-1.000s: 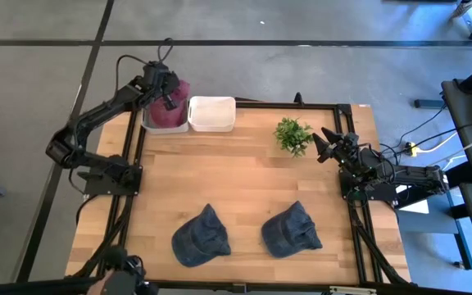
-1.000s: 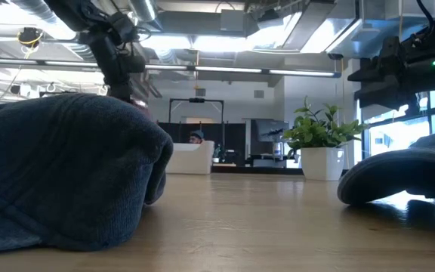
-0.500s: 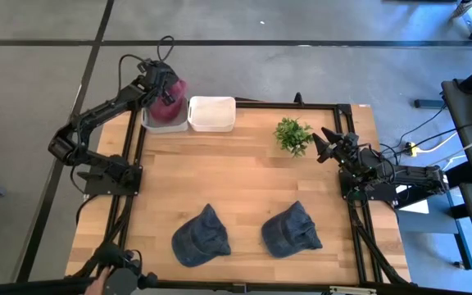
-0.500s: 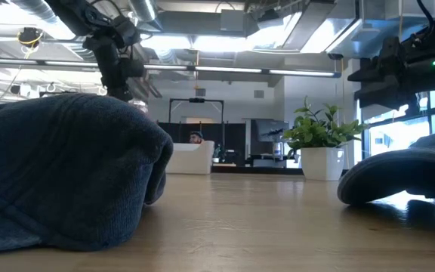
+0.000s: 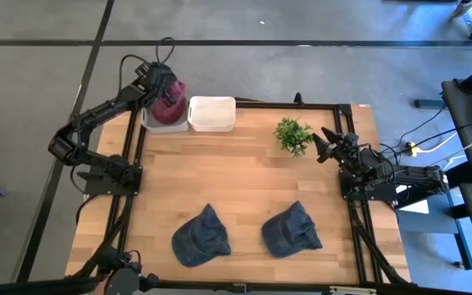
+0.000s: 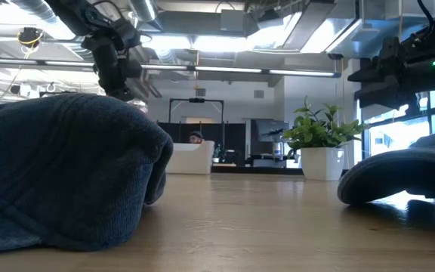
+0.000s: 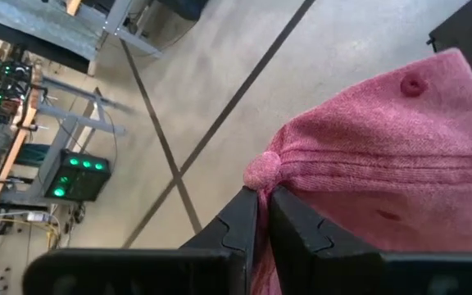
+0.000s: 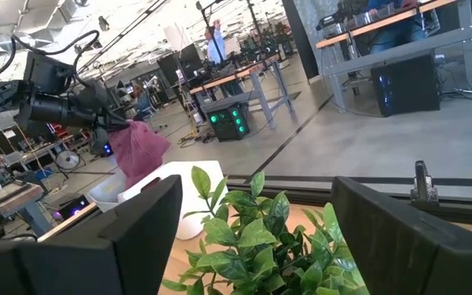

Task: Pick & Place hat
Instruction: Put the red cap into the gray bin, then put the left black cap into the white bin

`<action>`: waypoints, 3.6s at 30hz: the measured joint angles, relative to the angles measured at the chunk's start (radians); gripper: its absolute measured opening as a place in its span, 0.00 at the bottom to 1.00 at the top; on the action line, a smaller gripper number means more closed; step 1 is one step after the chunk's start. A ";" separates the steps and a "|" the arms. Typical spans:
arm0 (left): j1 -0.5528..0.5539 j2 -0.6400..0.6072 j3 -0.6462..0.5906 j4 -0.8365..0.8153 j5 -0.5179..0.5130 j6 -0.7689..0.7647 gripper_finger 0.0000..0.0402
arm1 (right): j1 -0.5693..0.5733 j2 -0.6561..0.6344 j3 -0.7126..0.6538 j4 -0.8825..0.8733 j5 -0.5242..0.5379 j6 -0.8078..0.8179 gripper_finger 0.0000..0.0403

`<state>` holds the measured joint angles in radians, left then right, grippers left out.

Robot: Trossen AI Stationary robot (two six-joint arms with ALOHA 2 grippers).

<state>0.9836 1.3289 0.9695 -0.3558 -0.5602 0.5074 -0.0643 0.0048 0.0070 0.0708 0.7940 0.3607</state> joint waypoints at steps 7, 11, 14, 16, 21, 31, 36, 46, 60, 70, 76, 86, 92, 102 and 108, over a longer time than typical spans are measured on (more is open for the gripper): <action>0.000 0.000 0.000 -0.030 -0.002 -0.069 0.09 | 0.000 0.000 0.000 0.000 0.000 0.000 0.78; 0.000 0.000 0.000 -0.030 0.000 -0.079 0.16 | 0.000 0.000 0.000 0.000 0.000 -0.001 0.78; 0.000 -0.005 0.000 -0.030 -0.005 -0.078 0.23 | 0.000 0.000 0.000 0.000 0.000 -0.001 0.78; 0.000 -0.015 0.000 -0.030 -0.023 -0.076 0.28 | 0.000 0.000 0.000 0.000 0.000 -0.001 0.78; 0.000 -0.059 0.000 -0.030 -0.033 -0.048 0.36 | 0.000 0.000 0.000 0.000 0.000 0.000 0.78; -0.094 -0.240 0.000 -0.045 0.123 -0.193 0.36 | 0.000 0.000 0.000 0.000 0.000 0.000 0.78; -0.242 -0.324 0.000 -0.078 0.465 -0.368 0.36 | 0.000 0.000 0.000 0.000 0.000 0.000 0.78; -0.756 -0.261 0.000 -0.091 0.704 -0.579 0.36 | 0.000 0.000 0.000 0.000 0.000 -0.002 0.78; -1.326 0.043 0.000 -0.091 0.504 -1.028 0.36 | 0.000 0.000 0.000 0.001 -0.027 -0.006 0.78; -1.394 0.248 -0.001 -0.111 0.487 -1.265 0.36 | 0.000 0.000 0.000 0.001 -0.027 -0.007 0.78; -1.385 0.269 -0.001 -0.140 0.389 -1.306 0.36 | 0.000 0.000 0.000 0.001 -0.027 -0.013 0.78; -1.377 0.264 -0.001 -0.143 0.396 -1.300 0.40 | 0.000 0.041 0.000 0.001 -0.028 -0.028 0.78; -1.352 0.264 -0.001 -0.137 0.486 -1.272 0.44 | 0.000 0.095 0.000 0.001 -0.027 -0.024 0.78; -1.314 0.264 -0.001 0.104 0.649 -0.859 0.45 | 0.000 0.156 0.000 0.001 -0.027 -0.024 0.78; -1.314 0.264 0.000 0.268 0.641 -0.619 0.45 | 0.000 0.158 0.000 0.002 -0.027 -0.024 0.78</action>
<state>-0.3301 1.5929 0.9695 -0.0881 0.0812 -0.1116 -0.0643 0.1627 0.0067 0.0723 0.7666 0.3367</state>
